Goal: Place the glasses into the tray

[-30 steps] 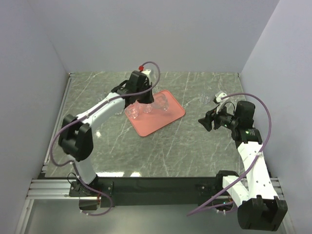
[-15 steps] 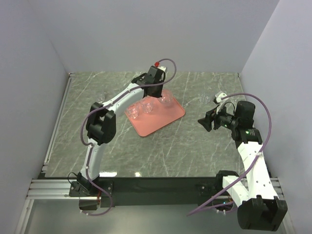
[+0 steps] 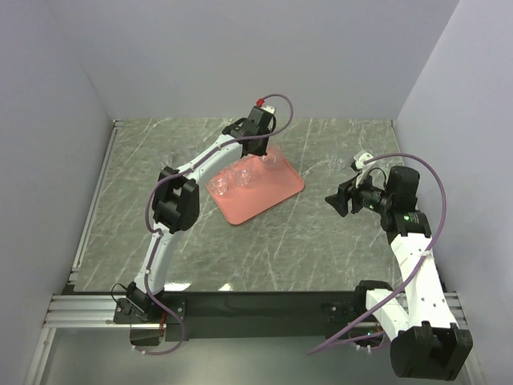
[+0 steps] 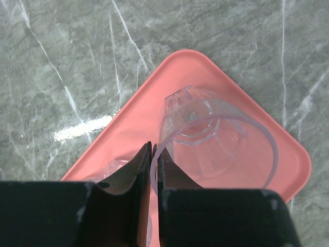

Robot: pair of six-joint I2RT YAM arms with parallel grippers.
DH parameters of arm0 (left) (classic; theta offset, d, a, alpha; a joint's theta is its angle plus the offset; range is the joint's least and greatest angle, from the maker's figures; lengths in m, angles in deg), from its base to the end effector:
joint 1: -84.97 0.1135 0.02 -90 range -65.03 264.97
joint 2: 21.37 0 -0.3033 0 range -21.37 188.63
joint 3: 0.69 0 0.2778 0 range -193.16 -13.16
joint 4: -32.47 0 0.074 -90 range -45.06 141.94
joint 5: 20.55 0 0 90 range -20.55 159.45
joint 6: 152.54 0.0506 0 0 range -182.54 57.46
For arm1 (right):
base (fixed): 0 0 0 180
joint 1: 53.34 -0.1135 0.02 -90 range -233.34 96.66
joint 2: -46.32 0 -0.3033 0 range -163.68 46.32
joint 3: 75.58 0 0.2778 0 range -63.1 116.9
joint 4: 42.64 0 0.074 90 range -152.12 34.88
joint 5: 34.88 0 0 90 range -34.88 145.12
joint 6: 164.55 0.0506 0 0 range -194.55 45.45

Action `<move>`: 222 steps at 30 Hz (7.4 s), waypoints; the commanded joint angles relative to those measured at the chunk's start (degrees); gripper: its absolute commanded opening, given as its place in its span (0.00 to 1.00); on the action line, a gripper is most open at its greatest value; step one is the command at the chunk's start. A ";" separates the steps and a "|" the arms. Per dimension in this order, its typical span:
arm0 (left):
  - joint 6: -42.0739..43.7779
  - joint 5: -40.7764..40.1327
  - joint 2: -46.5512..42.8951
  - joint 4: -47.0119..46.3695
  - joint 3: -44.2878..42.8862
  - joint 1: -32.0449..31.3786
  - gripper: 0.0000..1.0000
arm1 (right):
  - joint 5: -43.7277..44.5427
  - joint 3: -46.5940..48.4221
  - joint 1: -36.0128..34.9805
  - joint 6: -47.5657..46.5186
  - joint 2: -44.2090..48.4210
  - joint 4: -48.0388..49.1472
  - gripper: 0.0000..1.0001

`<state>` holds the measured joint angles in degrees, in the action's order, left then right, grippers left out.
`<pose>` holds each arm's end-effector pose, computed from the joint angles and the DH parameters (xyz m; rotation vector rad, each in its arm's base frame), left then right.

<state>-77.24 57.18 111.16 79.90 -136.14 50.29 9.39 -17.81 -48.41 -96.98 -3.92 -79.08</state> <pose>0.4917 -0.3271 0.2646 0.3008 2.3129 -0.1805 0.1995 0.0192 0.3302 -0.7528 1.7975 0.5109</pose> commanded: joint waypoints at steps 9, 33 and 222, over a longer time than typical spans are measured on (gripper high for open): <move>1.25 -2.41 1.33 -1.21 -3.76 1.10 0.17 | -0.49 -0.39 0.70 -0.50 1.20 1.55 0.69; 1.69 -2.32 -7.98 -5.07 0.54 1.63 0.59 | -0.41 -0.39 1.57 -0.68 0.84 1.55 0.69; -22.30 23.70 -65.21 -27.40 68.40 39.50 0.99 | 16.21 2.60 -8.71 0.82 -3.56 -0.38 0.60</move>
<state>-95.09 75.76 44.56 55.75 -64.27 87.63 28.69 -15.53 -59.03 -97.55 -10.17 -84.04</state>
